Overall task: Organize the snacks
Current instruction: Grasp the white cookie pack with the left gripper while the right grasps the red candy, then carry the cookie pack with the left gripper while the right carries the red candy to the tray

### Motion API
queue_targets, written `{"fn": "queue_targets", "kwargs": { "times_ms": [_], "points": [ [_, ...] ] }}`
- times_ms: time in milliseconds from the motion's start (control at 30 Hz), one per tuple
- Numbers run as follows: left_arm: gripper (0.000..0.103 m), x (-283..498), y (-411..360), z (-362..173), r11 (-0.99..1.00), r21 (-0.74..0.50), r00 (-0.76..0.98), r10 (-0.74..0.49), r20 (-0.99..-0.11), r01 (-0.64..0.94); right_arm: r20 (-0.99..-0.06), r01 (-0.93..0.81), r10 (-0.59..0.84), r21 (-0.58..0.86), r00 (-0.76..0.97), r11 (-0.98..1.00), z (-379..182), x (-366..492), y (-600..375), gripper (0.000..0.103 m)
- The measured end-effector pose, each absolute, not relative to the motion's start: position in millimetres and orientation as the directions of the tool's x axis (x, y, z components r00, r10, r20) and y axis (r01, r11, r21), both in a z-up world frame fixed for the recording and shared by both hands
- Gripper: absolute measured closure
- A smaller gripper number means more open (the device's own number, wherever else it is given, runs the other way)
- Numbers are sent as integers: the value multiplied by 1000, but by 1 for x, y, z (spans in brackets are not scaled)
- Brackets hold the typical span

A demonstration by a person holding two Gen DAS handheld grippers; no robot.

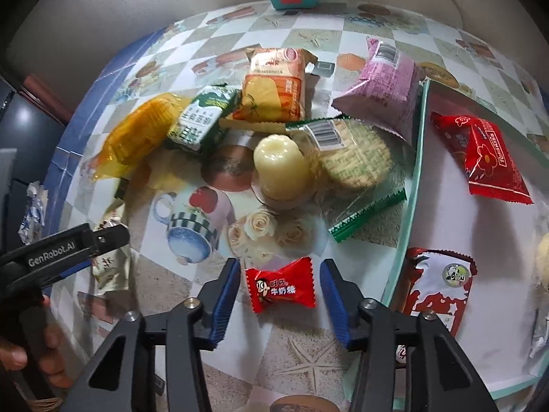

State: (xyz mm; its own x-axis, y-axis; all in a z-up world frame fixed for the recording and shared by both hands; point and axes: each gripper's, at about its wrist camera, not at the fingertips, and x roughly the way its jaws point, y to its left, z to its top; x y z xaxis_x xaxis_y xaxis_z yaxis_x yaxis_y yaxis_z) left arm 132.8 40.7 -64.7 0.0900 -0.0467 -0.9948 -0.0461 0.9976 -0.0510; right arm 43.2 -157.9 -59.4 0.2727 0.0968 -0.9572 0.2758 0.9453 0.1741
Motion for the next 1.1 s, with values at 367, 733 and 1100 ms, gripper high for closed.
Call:
{"fn": "queue_targets", "kwargs": {
  "times_ms": [367, 733, 1100],
  "points": [
    [41, 132, 40, -68, 998, -46, 102, -40, -994, -50, -972, 200, 11, 59, 235, 978, -60, 46, -131, 59],
    [50, 132, 51, -58, 996, -46, 120, -37, -992, -73, -972, 237, -19, 38, 233, 971, -60, 41, -130, 76],
    [50, 125, 55, -33, 994, -65, 170, -51, -984, -82, -960, 271, 6, 85, 279, 959, -44, 36, -158, 76]
  ]
}}
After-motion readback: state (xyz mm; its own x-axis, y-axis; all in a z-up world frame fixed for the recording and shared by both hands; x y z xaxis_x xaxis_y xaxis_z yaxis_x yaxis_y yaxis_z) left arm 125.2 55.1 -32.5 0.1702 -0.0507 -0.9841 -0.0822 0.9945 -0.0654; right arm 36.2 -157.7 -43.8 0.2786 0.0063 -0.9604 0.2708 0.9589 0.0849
